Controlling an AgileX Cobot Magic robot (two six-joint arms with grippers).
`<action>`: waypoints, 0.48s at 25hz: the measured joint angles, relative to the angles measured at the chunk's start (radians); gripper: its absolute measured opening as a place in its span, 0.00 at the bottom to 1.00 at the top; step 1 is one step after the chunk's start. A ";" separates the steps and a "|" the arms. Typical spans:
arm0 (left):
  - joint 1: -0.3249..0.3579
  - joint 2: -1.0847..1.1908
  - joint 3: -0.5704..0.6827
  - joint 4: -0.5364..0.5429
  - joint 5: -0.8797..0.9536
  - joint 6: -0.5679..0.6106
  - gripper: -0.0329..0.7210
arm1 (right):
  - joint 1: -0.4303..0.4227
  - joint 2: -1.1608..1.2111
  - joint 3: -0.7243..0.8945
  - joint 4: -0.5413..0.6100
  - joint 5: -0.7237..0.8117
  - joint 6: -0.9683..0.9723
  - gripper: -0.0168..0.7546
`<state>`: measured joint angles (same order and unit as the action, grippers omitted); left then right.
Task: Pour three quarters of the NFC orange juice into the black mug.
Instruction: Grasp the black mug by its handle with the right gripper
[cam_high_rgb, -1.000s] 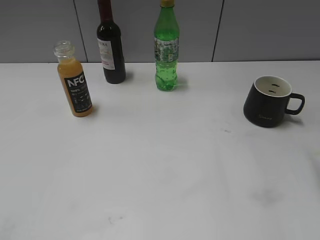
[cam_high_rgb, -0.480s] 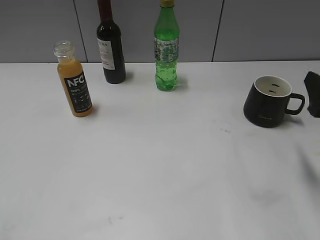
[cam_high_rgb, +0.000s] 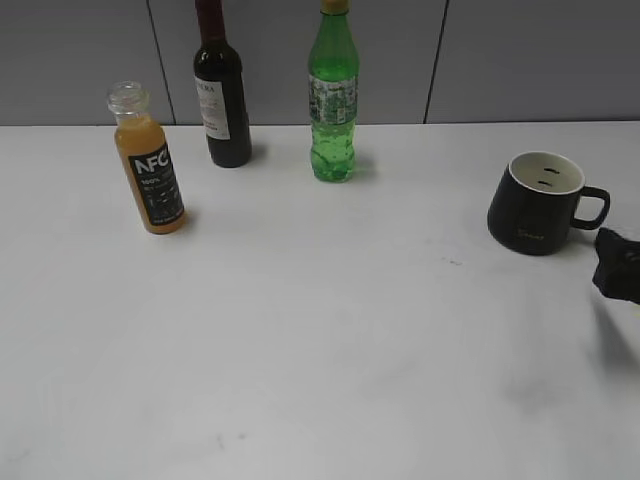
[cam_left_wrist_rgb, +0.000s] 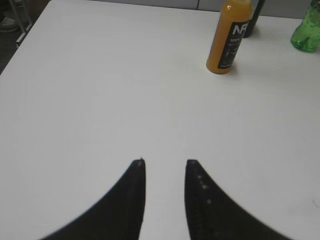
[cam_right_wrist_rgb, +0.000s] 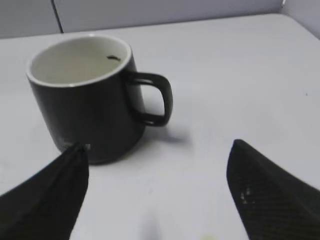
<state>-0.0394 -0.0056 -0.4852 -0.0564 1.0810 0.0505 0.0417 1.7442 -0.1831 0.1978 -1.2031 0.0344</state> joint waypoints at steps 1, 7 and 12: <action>0.000 0.000 0.000 0.000 0.000 0.000 0.34 | 0.000 0.025 -0.001 0.008 -0.001 0.000 0.87; 0.000 0.000 0.000 0.000 0.000 0.001 0.34 | -0.002 0.142 -0.051 0.044 -0.003 -0.005 0.86; 0.000 0.000 0.000 0.000 0.000 0.000 0.34 | -0.004 0.172 -0.094 0.056 -0.003 -0.021 0.85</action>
<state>-0.0394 -0.0056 -0.4852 -0.0564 1.0810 0.0508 0.0382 1.9166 -0.2772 0.2540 -1.2063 0.0129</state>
